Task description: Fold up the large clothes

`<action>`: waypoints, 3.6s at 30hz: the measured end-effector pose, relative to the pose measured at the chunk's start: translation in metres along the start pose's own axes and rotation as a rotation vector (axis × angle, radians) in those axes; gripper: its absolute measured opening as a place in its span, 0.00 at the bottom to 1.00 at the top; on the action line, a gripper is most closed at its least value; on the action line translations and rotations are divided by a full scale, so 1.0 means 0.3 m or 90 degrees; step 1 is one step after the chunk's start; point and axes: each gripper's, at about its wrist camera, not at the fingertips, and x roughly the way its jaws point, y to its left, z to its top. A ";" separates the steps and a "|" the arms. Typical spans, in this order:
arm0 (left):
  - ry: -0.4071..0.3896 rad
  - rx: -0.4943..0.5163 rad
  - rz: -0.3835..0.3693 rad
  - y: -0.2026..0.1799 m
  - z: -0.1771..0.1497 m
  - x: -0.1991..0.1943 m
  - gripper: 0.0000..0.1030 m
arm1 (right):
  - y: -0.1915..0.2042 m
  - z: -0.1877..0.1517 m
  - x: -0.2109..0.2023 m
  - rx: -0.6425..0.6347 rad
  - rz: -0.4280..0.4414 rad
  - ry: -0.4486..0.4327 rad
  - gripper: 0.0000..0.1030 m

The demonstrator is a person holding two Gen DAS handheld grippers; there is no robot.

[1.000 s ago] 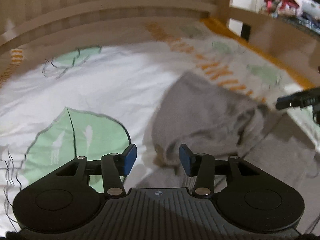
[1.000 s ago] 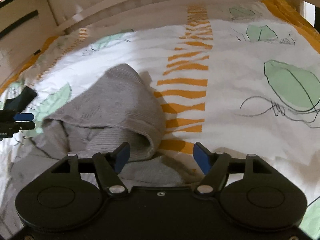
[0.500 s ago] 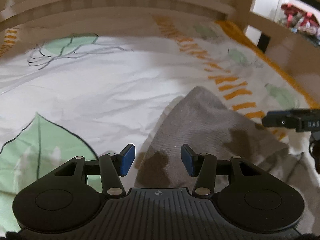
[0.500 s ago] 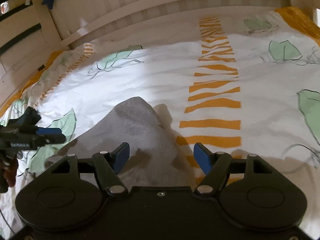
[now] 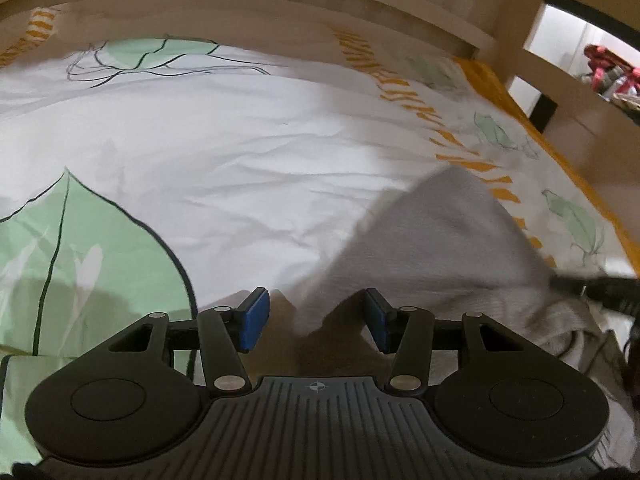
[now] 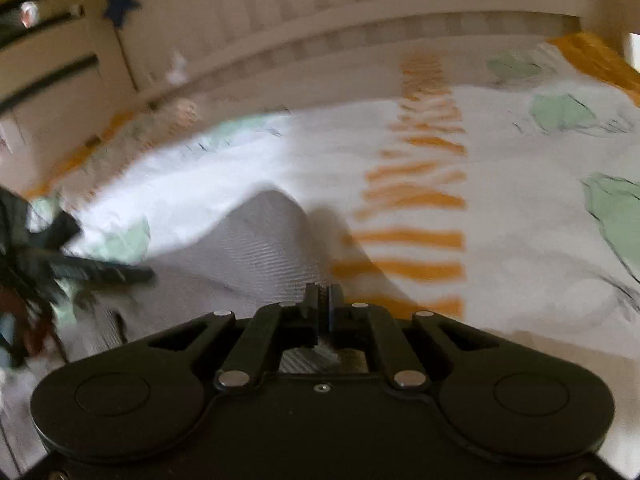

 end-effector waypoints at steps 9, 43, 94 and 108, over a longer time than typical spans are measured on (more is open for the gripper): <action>0.005 0.028 0.000 -0.023 0.058 0.000 0.49 | -0.037 0.057 0.001 0.059 0.011 -0.008 0.72; -0.306 0.265 -0.037 -0.194 -0.205 -0.441 0.04 | 0.251 0.091 -0.260 -0.167 0.053 -0.134 0.09; -0.140 -0.222 -0.166 -0.049 -0.424 -0.516 0.09 | 0.236 -0.207 -0.421 0.068 0.189 -0.067 0.17; -0.075 -0.208 -0.036 -0.028 -0.429 -0.499 0.09 | 0.032 -0.251 -0.436 0.196 -0.078 0.016 0.53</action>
